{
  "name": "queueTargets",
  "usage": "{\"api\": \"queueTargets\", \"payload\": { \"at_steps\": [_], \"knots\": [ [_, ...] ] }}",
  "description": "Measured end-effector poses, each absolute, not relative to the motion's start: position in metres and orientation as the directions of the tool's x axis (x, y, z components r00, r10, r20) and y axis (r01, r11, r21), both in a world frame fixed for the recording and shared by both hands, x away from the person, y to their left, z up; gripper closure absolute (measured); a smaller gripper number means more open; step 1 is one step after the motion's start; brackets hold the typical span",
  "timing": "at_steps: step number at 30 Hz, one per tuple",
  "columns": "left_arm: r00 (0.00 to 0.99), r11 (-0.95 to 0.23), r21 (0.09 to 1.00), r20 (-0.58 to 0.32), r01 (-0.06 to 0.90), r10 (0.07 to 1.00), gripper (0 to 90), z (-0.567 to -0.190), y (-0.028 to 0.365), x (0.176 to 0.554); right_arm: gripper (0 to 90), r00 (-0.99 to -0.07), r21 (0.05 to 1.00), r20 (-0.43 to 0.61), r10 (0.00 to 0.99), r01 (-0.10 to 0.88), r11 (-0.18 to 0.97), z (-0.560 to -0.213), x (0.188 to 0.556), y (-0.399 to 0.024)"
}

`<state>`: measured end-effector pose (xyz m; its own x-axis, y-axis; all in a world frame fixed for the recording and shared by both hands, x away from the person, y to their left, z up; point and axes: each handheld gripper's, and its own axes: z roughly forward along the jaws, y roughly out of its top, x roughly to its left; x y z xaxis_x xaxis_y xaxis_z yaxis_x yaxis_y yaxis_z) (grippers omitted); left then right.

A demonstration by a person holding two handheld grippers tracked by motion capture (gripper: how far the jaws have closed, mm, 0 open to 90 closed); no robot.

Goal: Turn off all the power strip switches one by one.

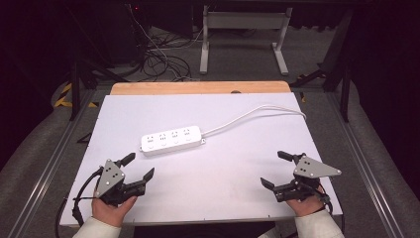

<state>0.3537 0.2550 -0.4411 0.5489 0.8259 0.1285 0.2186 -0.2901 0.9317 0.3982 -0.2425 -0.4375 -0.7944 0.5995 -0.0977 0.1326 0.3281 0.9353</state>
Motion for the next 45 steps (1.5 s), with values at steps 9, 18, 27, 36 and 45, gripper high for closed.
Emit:
{"api": "queueTargets", "payload": {
  "at_steps": [9,18,27,36,45],
  "knots": [
    [0.558,-0.263,0.934,0.088,0.241,0.825,30.7,-0.438,0.255,0.353,0.5,-0.797,0.935,-0.095,0.597,0.135,0.328,-0.438,0.398,-0.242],
    [0.564,-0.300,0.925,0.122,0.233,0.816,32.7,-0.434,0.256,0.354,0.6,-0.801,0.933,-0.097,0.591,0.133,0.334,-0.438,0.398,-0.241],
    [0.561,-0.289,0.918,0.094,0.270,0.822,47.9,-0.425,0.261,0.356,0.8,-0.801,0.933,-0.097,0.591,0.134,0.335,-0.439,0.397,-0.238],
    [0.555,-0.300,0.920,0.115,0.254,0.824,47.5,-0.408,0.258,0.366,0.9,-0.803,0.932,-0.085,0.590,0.146,0.332,-0.441,0.399,-0.237],
    [0.585,-0.309,0.907,0.091,0.285,0.806,46.2,-0.401,0.254,0.386,0.9,-0.806,0.931,-0.083,0.586,0.146,0.333,-0.441,0.400,-0.236]
  ]
}}
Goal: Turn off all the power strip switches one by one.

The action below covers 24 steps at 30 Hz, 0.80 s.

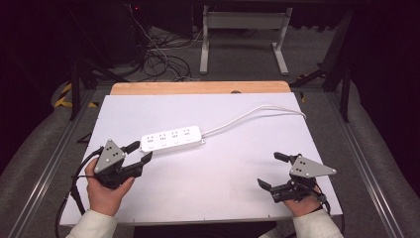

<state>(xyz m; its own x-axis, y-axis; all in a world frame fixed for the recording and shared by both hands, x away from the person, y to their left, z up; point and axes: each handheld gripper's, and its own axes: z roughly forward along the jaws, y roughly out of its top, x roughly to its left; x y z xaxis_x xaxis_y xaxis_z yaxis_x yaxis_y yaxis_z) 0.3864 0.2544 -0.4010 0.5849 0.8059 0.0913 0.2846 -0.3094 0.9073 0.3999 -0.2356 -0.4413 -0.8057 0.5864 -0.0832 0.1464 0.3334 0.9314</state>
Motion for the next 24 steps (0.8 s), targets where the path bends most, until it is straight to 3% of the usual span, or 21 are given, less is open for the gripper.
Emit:
{"api": "queueTargets", "payload": {
  "at_steps": [9,11,14,17,19,24],
  "knots": [
    [0.621,-0.306,0.894,0.042,0.326,0.783,47.0,-0.398,0.252,0.402,0.9,-0.809,0.930,-0.090,0.581,0.140,0.340,-0.442,0.401,-0.236],
    [0.601,-0.284,0.883,0.003,0.374,0.799,46.8,-0.398,0.252,0.404,0.9,-0.810,0.930,-0.090,0.579,0.140,0.341,-0.442,0.401,-0.236],
    [0.603,-0.267,0.885,-0.019,0.381,0.798,54.4,-0.395,0.255,0.408,0.9,-0.811,0.930,-0.094,0.577,0.136,0.342,-0.442,0.401,-0.236],
    [0.575,-0.211,0.878,-0.086,0.429,0.813,54.8,-0.392,0.259,0.412,0.9,-0.810,0.930,-0.092,0.579,0.138,0.340,-0.442,0.401,-0.236],
    [0.571,-0.228,0.869,-0.074,0.438,0.817,64.6,-0.389,0.261,0.416,0.9,-0.809,0.929,-0.088,0.581,0.144,0.341,-0.442,0.401,-0.236],
    [0.593,-0.256,0.843,-0.088,0.472,0.801,72.7,-0.387,0.265,0.428,0.9,-0.812,0.928,-0.089,0.577,0.144,0.344,-0.443,0.401,-0.235]
  ]
}}
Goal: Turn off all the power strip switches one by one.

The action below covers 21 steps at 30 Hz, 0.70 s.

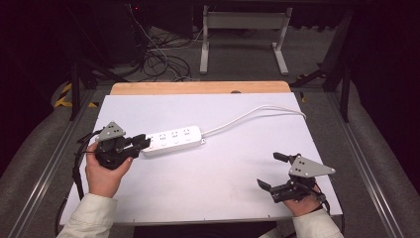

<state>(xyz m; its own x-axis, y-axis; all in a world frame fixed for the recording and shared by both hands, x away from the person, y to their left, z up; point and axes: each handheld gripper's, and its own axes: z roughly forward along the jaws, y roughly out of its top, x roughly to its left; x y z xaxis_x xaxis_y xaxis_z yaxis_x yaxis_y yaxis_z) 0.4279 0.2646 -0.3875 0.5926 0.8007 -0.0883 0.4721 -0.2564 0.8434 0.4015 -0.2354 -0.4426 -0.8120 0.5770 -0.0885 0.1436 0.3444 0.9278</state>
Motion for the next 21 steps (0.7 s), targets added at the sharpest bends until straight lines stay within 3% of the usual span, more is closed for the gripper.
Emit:
{"api": "queueTargets", "payload": {
  "at_steps": [11,21],
  "knots": [
    [0.547,-0.302,0.793,-0.047,0.530,0.836,89.5,-0.399,0.262,0.455,0.9,-0.816,0.926,-0.089,0.571,0.143,0.350,-0.443,0.402,-0.235],
    [0.524,-0.335,0.735,-0.032,0.589,0.851,90.0,-0.413,0.259,0.475,0.9,-0.818,0.925,-0.088,0.569,0.146,0.352,-0.444,0.403,-0.235]
  ]
}}
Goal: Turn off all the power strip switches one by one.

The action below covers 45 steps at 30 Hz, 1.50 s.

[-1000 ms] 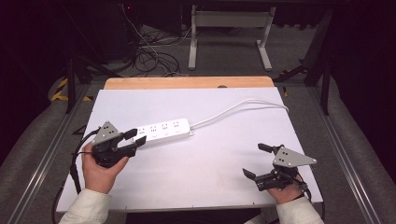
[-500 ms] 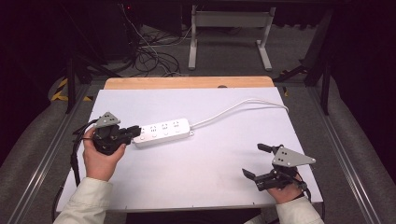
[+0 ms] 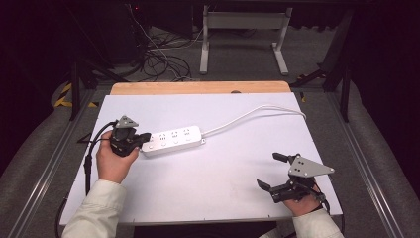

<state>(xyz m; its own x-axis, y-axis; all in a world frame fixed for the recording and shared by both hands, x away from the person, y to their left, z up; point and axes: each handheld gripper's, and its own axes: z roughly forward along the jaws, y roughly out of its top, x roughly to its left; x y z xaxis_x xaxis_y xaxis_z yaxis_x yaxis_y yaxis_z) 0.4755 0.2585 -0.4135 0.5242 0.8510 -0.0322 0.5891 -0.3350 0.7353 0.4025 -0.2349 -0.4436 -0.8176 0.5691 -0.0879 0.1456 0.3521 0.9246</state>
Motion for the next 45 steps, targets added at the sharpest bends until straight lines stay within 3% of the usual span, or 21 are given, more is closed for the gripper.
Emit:
{"api": "queueTargets", "payload": {
  "at_steps": [8,28,45],
  "knots": [
    [0.512,-0.318,0.699,-0.080,0.641,0.855,90.0,-0.427,0.258,0.484,0.9,-0.823,0.924,-0.089,0.562,0.143,0.356,-0.444,0.403,-0.234],
    [0.513,-0.380,0.652,-0.014,0.655,0.859,90.0,-0.448,0.254,0.493,0.9,-0.825,0.922,-0.087,0.558,0.145,0.359,-0.444,0.404,-0.234],
    [0.526,-0.378,0.657,-0.033,0.652,0.850,90.0,-0.453,0.258,0.495,0.9,-0.827,0.921,-0.088,0.555,0.145,0.362,-0.445,0.404,-0.234]
  ]
}}
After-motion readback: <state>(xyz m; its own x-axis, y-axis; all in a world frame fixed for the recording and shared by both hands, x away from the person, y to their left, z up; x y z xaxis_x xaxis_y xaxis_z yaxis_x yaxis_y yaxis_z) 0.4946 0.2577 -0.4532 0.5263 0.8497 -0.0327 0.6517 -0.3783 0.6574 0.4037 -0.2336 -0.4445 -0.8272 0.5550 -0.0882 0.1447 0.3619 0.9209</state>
